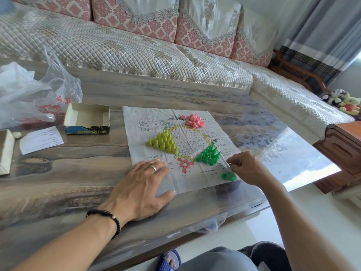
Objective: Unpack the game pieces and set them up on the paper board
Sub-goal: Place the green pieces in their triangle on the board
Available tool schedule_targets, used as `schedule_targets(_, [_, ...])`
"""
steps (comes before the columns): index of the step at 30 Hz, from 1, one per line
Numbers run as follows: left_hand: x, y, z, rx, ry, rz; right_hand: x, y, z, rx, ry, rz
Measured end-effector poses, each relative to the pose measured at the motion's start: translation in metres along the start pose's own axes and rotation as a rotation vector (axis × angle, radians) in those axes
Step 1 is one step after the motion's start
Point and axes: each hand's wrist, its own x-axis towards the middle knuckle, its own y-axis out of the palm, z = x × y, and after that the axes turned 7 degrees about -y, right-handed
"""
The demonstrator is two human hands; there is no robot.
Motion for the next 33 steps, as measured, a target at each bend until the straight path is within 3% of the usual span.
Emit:
schedule_targets(7, [0.0, 0.0, 0.001, -0.003, -0.002, 0.01, 0.008, 0.008, 0.004, 0.161, 0.035, -0.212])
schedule_targets(14, [0.0, 0.002, 0.002, 0.007, -0.001, -0.013, 0.011, 0.023, 0.007, 0.28, 0.105, -0.278])
schedule_targets(28, [0.0, 0.001, 0.001, 0.008, 0.01, -0.018, 0.0, 0.018, 0.009, 0.313, 0.102, -0.319])
schedule_targets(33, [0.0, 0.001, 0.001, 0.01, 0.01, -0.013, -0.019, 0.011, 0.012, 0.301, 0.005, -0.197])
